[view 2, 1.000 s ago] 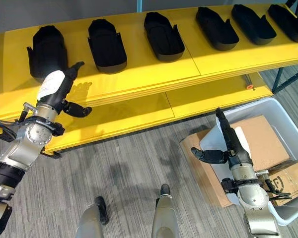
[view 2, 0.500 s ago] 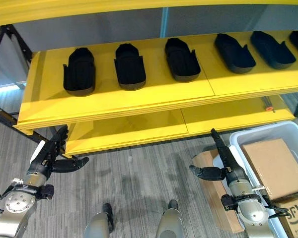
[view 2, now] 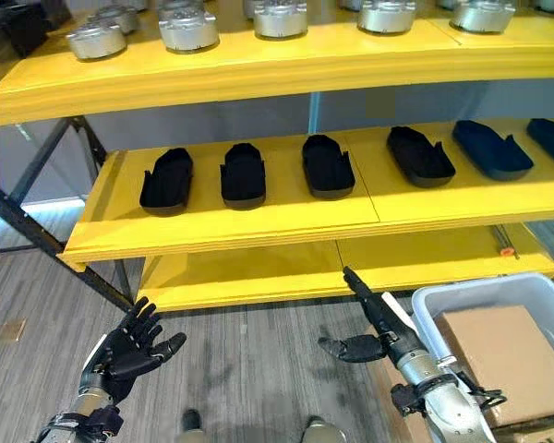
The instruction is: Move parts from the plastic box to the shelf.
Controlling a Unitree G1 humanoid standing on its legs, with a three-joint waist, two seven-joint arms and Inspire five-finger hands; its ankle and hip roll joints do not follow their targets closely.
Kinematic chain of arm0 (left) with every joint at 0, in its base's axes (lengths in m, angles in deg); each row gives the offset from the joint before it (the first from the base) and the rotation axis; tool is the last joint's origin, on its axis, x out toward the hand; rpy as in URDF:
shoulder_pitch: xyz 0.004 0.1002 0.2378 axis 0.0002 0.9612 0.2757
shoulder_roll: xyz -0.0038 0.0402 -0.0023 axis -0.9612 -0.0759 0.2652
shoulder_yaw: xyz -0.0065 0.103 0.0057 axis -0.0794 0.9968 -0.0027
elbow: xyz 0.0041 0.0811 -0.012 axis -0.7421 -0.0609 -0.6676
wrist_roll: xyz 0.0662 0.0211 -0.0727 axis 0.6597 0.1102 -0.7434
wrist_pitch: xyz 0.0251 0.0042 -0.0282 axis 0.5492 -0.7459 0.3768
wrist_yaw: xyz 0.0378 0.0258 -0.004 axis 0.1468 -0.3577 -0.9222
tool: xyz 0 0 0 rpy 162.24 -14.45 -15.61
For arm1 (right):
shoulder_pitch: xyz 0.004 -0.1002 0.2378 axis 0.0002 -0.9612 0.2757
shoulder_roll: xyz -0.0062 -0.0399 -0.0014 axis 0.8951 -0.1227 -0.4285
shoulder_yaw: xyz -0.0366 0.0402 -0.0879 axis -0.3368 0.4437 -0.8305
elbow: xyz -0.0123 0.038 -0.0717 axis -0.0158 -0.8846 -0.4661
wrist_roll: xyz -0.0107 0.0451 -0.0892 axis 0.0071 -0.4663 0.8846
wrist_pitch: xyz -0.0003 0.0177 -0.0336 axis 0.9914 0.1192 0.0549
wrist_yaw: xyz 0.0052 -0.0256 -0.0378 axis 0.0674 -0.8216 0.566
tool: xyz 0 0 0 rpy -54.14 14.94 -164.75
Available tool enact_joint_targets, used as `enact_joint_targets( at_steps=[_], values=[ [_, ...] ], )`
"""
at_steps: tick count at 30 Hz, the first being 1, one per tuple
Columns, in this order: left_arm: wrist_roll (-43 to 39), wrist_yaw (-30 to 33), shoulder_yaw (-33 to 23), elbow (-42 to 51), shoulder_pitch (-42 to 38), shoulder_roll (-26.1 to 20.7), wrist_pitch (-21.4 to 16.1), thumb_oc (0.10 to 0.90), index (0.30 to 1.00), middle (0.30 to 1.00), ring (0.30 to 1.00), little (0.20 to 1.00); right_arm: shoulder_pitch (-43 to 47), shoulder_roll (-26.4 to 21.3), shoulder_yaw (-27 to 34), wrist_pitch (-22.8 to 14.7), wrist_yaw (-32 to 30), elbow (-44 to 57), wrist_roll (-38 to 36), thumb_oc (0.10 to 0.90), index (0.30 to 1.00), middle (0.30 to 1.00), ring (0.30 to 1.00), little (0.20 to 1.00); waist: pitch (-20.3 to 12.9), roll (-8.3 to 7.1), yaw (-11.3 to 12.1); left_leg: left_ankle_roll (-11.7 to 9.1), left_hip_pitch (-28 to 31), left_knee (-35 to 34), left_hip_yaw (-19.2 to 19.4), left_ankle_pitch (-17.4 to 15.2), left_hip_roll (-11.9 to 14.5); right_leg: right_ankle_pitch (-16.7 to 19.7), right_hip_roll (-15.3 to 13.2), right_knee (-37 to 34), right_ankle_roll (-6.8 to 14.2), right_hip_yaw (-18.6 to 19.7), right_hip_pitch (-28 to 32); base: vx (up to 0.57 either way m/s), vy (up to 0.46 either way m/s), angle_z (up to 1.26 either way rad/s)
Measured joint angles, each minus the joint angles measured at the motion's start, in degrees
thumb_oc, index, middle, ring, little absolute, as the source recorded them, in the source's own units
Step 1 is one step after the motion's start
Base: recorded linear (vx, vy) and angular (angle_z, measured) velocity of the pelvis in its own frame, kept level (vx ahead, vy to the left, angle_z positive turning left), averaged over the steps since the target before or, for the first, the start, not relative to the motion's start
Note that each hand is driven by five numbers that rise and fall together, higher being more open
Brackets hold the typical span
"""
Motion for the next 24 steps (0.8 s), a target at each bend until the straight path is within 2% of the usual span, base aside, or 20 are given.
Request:
enact_joint_targets(
  at_steps=[1,2,3,4,5,6,7,8,11,15,19,24],
  values=[
    [0.0,-0.2,0.7,-0.2,0.2,-0.1,0.1,0.900,1.000,1.000,1.000,1.000,-0.5,-0.2,0.0,0.0,0.4,0.2,-0.4,0.900,1.000,1.000,1.000,1.000,-0.7,0.08,-0.2,-0.1,0.6,1.6,0.0,-2.5,-3.0,0.8,0.2,-2.2,0.1,-0.5,0.9,-0.06,-0.007,0.12],
    [0.0,-0.4,0.7,0.2,0.4,-0.1,0.0,0.900,1.000,1.000,1.000,1.000,-1.0,-0.1,-0.1,-0.1,0.5,0.4,-0.7,0.900,1.000,1.000,1.000,1.000,-0.9,-0.17,-0.3,0.8,1.8,1.9,1.5,-4.0,-4.8,3.2,0.2,-3.7,-0.1,-0.6,1.0,-0.03,0.070,0.18],
    [0.0,-0.6,0.8,0.3,0.1,0.1,-0.1,0.900,1.000,1.000,1.000,1.000,-1.2,0.1,-0.1,-0.1,0.5,0.3,-1.1,0.900,1.000,1.000,1.000,1.000,-1.0,-0.01,-0.5,1.3,2.4,2.0,2.2,-6.0,-5.4,3.6,0.5,-4.2,-0.2,-1.1,1.0,0.01,0.108,0.31],
    [0.0,-0.9,1.8,0.3,-1.1,0.2,0.0,0.900,1.000,1.000,1.000,1.000,-2.1,1.2,-0.4,0.3,0.3,-0.1,-2.2,0.900,1.000,1.000,1.000,1.000,-1.4,0.37,-1.6,3.8,4.2,-1.4,3.6,-8.6,-6.2,4.6,1.3,-5.2,-0.1,-2.6,1.0,0.05,0.155,0.41],
    [0.0,-1.0,2.6,0.3,-1.1,0.1,0.0,0.900,1.000,1.000,1.000,1.000,-2.2,1.3,-1.1,0.5,0.3,-0.5,-3.1,0.900,1.000,1.000,1.000,1.000,-1.6,0.00,-2.2,4.2,5.2,-4.2,4.0,-8.8,-6.1,4.7,1.7,-5.5,0.1,-3.3,0.7,0.07,0.142,0.42],
    [0.0,-1.1,3.4,0.3,-1.2,0.1,0.0,0.900,1.000,1.000,1.000,1.000,-2.2,1.5,-1.3,0.7,0.3,-0.7,-3.7,0.900,1.000,1.000,1.000,1.000,-1.8,0.41,-2.8,4.4,6.1,-6.1,4.0,-9.3,-5.8,4.8,2.0,-5.5,0.3,-3.5,0.6,0.05,0.099,0.18],
    [0.0,-1.2,4.1,0.2,-1.0,0.2,0.0,0.900,1.000,1.000,1.000,1.000,-2.0,2.3,-1.5,1.0,0.3,-1.3,-3.8,0.900,1.000,1.000,1.000,1.000,-2.2,0.53,-3.0,3.4,7.1,-8.6,4.2,-8.8,-5.9,5.0,2.0,-5.6,0.7,-3.4,0.6,0.06,0.153,0.03],
    [0.0,-1.2,4.6,0.1,-0.7,0.2,0.1,0.900,1.000,1.000,1.000,1.000,-2.1,3.5,-1.6,1.1,0.2,-1.9,-3.8,0.900,1.000,1.000,1.000,1.000,-2.6,0.18,-3.1,3.3,7.8,-10.1,4.1,-8.5,-6.5,5.3,1.9,-6.1,1.2,-2.8,0.6,0.06,0.130,-0.14],
    [0.1,-1.2,6.1,-1.7,-0.1,-0.1,0.8,0.900,1.000,1.000,1.000,1.000,-2.9,5.2,-2.7,2.0,-0.5,-2.8,-3.8,0.900,1.000,1.000,1.000,1.000,-4.8,-0.54,-3.4,4.1,8.2,-12.5,5.1,-7.5,-7.8,7.0,1.0,-9.6,3.0,-2.4,1.3,0.03,0.144,-0.11],
    [0.7,-0.4,5.9,-4.3,-0.4,-0.4,0.8,0.900,1.000,1.000,1.000,1.000,-1.5,6.2,-5.6,2.7,-2.2,-7.3,-3.8,0.900,1.000,1.000,1.000,1.000,-7.2,-1.38,-3.2,5.1,8.4,-14.0,5.3,-6.3,-9.3,9.5,0.0,-11.8,3.5,-2.4,1.7,0.00,0.093,0.04],
    [3.0,0.9,5.5,-4.8,-1.0,-0.6,0.8,0.900,1.000,1.000,1.000,1.000,0.9,6.7,-7.1,3.3,-3.3,-8.9,-3.8,0.900,1.000,1.000,1.000,1.000,-7.5,-0.79,-3.1,6.1,9.1,-15.7,5.3,-5.0,-10.0,12.2,-0.2,-15.0,4.1,-2.5,2.9,0.02,0.062,0.02],
    [5.3,2.4,5.5,-6.4,-2.5,-0.2,0.8,0.900,1.000,1.000,1.000,1.000,3.9,7.1,-8.3,3.5,-4.3,-10.2,-3.8,0.900,1.000,1.000,1.000,1.000,-7.6,-0.62,-3.1,5.8,10.9,-16.0,5.5,-4.9,-10.1,13.6,0.2,-18.6,4.3,-2.6,6.1,0.04,0.016,-0.01]
  ],
)
